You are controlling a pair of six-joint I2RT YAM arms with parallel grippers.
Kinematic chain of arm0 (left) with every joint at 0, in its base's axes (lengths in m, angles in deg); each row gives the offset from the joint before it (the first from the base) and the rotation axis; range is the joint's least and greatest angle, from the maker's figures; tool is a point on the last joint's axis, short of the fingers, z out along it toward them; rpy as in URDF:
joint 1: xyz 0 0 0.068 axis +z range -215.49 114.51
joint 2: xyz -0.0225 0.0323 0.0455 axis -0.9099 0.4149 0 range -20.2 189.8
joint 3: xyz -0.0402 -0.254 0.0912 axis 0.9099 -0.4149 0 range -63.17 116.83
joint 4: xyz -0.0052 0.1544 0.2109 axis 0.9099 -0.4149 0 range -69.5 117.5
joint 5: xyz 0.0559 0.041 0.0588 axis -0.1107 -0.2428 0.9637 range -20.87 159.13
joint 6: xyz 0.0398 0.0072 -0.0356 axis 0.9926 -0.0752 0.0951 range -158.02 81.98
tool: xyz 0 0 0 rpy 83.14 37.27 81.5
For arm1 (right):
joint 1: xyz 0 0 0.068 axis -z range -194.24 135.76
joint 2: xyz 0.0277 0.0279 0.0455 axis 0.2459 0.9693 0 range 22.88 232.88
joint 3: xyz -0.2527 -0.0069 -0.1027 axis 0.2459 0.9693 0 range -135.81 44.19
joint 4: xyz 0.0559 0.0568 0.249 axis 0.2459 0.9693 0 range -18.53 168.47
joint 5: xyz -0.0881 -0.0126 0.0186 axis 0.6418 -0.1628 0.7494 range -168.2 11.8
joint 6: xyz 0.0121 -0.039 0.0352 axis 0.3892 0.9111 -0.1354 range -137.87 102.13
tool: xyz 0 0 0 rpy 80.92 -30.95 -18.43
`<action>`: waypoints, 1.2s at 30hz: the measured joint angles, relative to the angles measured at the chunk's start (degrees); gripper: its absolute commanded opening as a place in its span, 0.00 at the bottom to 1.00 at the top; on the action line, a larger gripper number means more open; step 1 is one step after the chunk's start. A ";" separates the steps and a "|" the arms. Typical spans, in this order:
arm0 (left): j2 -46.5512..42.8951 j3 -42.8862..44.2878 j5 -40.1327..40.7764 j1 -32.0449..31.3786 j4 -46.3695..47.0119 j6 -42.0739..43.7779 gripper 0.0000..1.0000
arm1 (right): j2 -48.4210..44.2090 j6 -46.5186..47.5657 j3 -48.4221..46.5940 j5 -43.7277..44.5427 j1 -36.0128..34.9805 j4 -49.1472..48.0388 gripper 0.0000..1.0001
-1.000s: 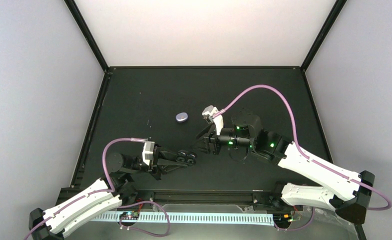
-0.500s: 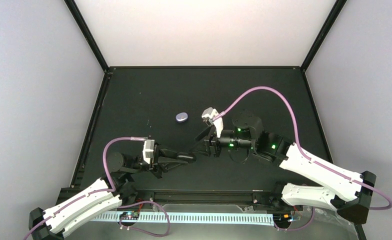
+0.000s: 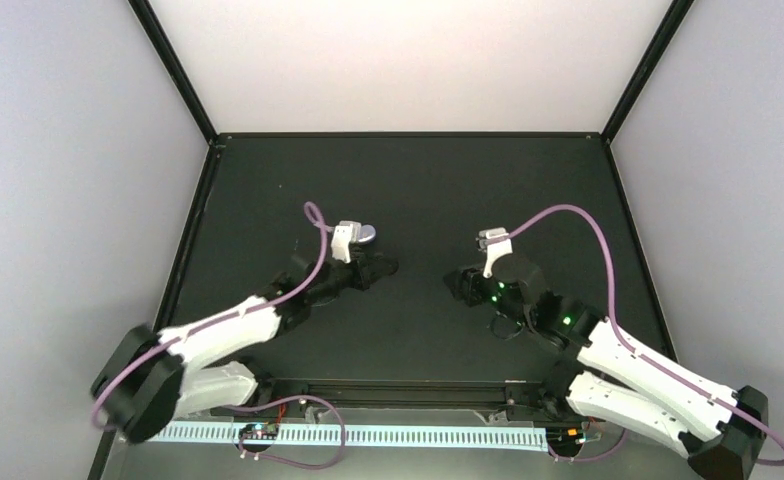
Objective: Insert the wireless bluetooth earbuds into the charging case
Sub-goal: Place the charging case at the center of the board, then reset both arms
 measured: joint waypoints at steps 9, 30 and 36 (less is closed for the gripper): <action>27.96 9.44 -2.93 3.15 -4.02 -5.16 0.17 | -9.16 -0.83 2.29 2.51 0.33 2.62 0.75; 15.39 9.38 12.83 3.21 -26.25 -8.28 0.99 | -12.39 -1.60 1.66 5.77 0.33 5.68 1.00; -4.26 9.31 21.40 3.21 -37.99 -8.79 0.99 | -13.38 -5.09 1.62 15.13 0.33 6.16 1.00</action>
